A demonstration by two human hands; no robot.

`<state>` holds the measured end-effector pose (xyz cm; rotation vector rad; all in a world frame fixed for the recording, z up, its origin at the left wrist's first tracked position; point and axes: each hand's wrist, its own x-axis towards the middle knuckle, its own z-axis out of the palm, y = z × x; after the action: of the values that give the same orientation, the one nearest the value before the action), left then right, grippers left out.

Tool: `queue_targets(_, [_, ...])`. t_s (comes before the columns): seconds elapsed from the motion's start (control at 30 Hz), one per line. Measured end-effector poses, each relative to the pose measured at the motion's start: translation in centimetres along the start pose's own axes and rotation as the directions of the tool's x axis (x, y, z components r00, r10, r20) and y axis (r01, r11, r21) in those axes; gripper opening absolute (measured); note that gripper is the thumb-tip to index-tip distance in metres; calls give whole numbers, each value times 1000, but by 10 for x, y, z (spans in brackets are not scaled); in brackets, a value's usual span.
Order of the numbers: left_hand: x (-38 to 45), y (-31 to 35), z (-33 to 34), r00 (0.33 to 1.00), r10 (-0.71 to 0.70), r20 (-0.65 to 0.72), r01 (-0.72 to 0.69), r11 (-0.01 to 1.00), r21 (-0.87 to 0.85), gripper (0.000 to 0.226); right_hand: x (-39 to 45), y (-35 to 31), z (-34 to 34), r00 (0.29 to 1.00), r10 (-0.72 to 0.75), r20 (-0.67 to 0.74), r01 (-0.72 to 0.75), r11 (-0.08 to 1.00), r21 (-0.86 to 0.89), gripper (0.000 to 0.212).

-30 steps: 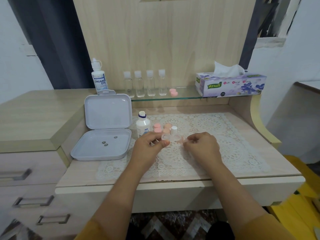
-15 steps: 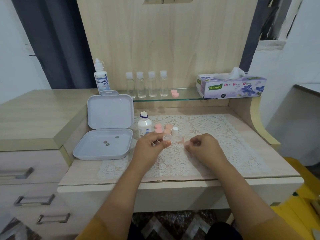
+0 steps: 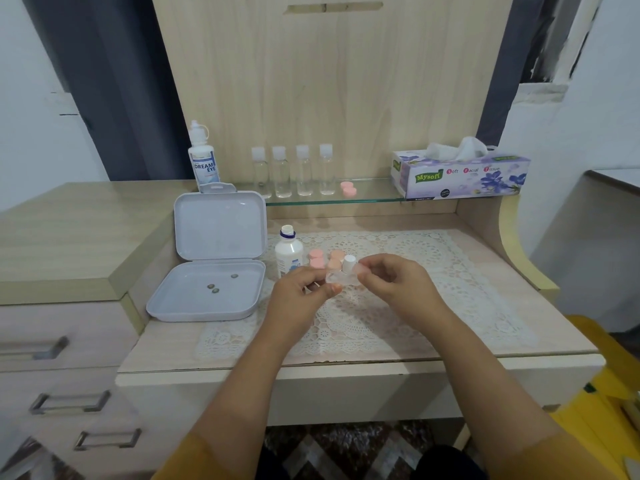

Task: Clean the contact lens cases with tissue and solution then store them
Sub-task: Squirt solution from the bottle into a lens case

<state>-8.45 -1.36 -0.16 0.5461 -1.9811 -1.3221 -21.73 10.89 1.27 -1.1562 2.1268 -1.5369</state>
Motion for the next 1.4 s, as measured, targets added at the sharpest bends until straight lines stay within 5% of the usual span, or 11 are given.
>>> queue_targets(0.87, [-1,-1,-1,999,36,17,-36,999,-11,19,-3,-1,5,995,-10,101,11,1000,-12,27])
queue_targets(1.03, [-1,-1,-1,999,42,19,-42,999,-13,19,-2,0,7,998,-16,61,15,1000,26,12])
queue_targets(1.4, [0,-2,0,1000,22,16,-23,1000,17,14,-5,3,11,999,47,-13,-45,991,123,31])
